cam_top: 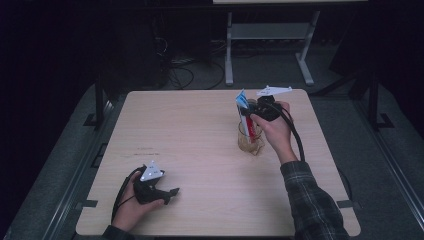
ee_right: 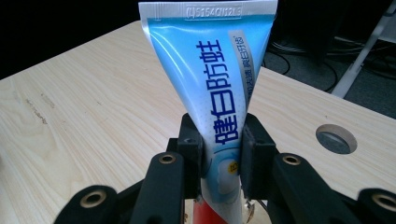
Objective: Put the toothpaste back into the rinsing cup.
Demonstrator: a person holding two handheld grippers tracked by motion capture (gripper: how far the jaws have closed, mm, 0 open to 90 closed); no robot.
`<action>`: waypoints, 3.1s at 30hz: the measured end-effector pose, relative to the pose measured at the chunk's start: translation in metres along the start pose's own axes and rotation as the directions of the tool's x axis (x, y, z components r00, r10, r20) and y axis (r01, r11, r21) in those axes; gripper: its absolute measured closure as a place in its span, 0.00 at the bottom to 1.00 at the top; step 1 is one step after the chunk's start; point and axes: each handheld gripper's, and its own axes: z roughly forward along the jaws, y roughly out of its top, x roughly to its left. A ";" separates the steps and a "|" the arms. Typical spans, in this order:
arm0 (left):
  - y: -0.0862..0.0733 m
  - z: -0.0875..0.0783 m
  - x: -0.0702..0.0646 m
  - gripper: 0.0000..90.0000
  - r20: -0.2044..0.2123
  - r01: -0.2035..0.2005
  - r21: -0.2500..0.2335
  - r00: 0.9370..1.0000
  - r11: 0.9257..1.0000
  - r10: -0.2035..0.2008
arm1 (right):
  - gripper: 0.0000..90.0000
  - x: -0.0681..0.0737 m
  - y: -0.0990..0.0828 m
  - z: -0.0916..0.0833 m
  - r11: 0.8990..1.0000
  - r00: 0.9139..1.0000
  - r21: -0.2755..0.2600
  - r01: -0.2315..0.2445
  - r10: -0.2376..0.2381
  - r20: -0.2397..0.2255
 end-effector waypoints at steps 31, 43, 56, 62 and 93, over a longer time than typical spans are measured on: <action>0.000 0.000 0.000 0.15 -0.002 -0.001 0.000 1.000 1.000 0.001 | 0.54 0.000 -0.004 -0.004 1.000 1.000 0.000 -0.010 0.010 -0.008; 0.000 0.000 0.000 0.15 -0.005 0.004 -0.002 1.000 1.000 -0.004 | 0.48 -0.002 -0.008 -0.022 1.000 1.000 -0.010 -0.009 0.009 -0.004; 0.000 0.000 0.000 0.15 -0.006 0.003 -0.002 1.000 1.000 -0.003 | 0.46 -0.001 -0.020 -0.045 1.000 1.000 -0.010 -0.013 0.013 0.001; 0.000 0.000 0.000 0.15 -0.006 0.002 -0.002 1.000 1.000 -0.002 | 0.45 -0.004 -0.032 -0.056 1.000 1.000 0.001 -0.015 0.015 0.006; 0.000 0.000 -0.001 0.15 -0.008 0.004 -0.002 1.000 1.000 -0.004 | 0.38 0.008 -0.108 -0.089 0.998 0.999 0.037 -0.048 0.048 -0.010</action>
